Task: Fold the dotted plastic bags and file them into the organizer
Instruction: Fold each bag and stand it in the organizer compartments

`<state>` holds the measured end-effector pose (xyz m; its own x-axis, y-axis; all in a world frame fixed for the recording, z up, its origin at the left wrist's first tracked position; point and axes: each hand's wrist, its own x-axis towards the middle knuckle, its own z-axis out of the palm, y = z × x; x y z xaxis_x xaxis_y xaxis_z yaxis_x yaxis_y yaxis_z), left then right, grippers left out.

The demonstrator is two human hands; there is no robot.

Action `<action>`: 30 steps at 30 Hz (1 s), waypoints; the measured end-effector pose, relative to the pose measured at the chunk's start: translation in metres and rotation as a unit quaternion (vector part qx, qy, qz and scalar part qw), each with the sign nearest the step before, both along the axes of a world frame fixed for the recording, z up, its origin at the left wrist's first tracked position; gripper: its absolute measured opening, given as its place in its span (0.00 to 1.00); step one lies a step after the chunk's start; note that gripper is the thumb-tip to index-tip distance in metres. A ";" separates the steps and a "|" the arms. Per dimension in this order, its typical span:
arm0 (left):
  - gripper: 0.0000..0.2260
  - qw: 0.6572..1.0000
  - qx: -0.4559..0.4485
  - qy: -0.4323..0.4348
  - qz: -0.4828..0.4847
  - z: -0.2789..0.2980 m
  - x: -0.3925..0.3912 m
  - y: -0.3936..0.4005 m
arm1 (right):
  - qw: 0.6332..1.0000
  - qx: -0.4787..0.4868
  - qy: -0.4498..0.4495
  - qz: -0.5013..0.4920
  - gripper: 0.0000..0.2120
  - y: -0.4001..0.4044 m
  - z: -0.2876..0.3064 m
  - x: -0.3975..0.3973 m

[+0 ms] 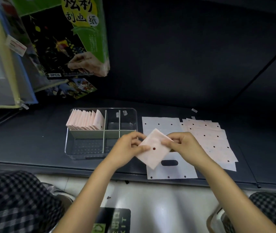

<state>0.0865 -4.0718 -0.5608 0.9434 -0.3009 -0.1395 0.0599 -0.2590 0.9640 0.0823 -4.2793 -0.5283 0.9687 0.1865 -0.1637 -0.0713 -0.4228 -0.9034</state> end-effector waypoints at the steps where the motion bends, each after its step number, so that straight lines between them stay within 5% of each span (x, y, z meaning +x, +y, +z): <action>1: 0.04 1.000 0.013 0.007 -0.017 -0.003 0.004 0.008 | 0.999 0.026 0.006 -0.020 0.06 0.003 -0.001 0.002; 5: 0.09 0.997 0.065 -0.019 -0.022 -0.003 0.030 0.033 | 0.999 0.038 0.031 -0.020 0.05 0.027 -0.010 0.016; 8: 0.01 0.996 0.080 -0.024 -0.029 -0.003 0.055 0.058 | 0.998 0.020 0.053 -0.009 0.06 0.052 -0.016 0.035; 10: 0.08 0.989 0.142 -0.025 0.033 -0.011 0.073 0.081 | 0.997 0.031 0.067 -0.025 0.06 0.070 -0.019 0.053; 14: 0.14 0.884 0.445 -0.055 0.133 -0.043 0.094 0.120 | 0.981 0.124 0.126 -0.082 0.08 0.110 -0.032 0.090; 19: 0.14 0.850 0.500 -0.105 0.129 -0.075 0.096 0.119 | 0.957 0.199 0.174 -0.122 0.07 0.156 -0.049 0.125; 25: 0.10 0.832 0.479 -0.161 0.228 -0.082 0.090 0.122 | 0.991 -0.035 0.075 -0.104 0.10 0.185 -0.067 0.145; 30: 0.12 0.847 0.453 -0.171 0.220 -0.082 0.089 0.119 | 0.954 -0.292 -0.054 -0.044 0.09 0.207 -0.067 0.146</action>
